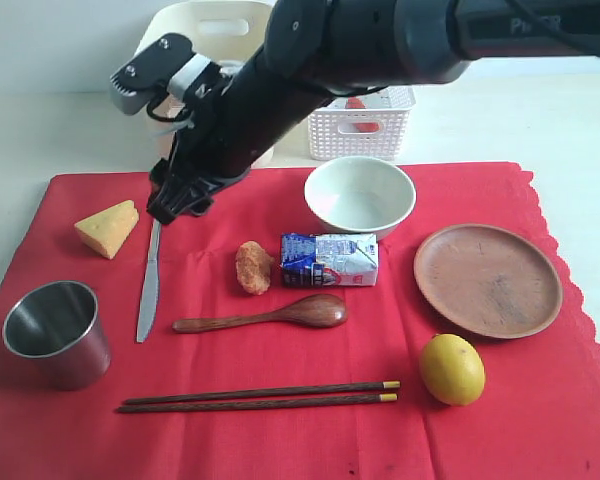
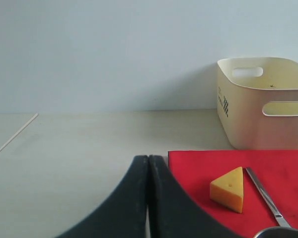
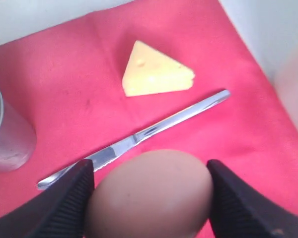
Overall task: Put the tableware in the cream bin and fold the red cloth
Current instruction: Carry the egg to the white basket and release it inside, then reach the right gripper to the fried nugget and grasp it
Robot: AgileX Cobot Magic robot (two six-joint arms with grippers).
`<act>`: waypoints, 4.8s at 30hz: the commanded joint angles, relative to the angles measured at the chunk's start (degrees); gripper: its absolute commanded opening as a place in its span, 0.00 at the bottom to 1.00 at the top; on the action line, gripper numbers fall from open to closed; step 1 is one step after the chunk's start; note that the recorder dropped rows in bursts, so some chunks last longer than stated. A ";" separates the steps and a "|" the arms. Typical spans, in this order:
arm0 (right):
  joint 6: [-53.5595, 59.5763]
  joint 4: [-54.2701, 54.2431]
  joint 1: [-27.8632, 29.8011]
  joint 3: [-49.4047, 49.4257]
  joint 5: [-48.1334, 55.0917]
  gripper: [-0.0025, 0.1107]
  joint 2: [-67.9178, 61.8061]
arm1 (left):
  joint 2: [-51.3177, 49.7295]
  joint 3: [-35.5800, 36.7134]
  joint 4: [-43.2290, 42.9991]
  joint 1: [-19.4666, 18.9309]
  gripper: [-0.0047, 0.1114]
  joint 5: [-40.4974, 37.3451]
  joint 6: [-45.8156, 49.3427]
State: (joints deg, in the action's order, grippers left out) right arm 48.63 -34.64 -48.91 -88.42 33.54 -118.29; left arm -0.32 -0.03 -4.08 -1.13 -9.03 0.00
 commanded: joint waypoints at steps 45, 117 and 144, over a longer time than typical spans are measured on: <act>-6.75 -13.95 23.11 -0.01 -41.93 0.15 -10.44 | 0.32 0.03 -0.14 -0.13 0.04 0.15 0.00; -36.18 37.83 -2.16 0.10 3.21 0.40 -0.46 | 0.32 0.03 -0.14 -0.13 0.04 0.15 0.00; -40.75 43.33 -5.76 0.10 5.75 0.52 -9.54 | 0.32 0.03 -0.14 -0.13 0.04 0.15 0.00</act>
State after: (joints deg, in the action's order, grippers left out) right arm 7.95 8.72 -54.57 -88.42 39.40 -127.16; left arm -0.32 -0.03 -4.08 -1.13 -9.03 0.00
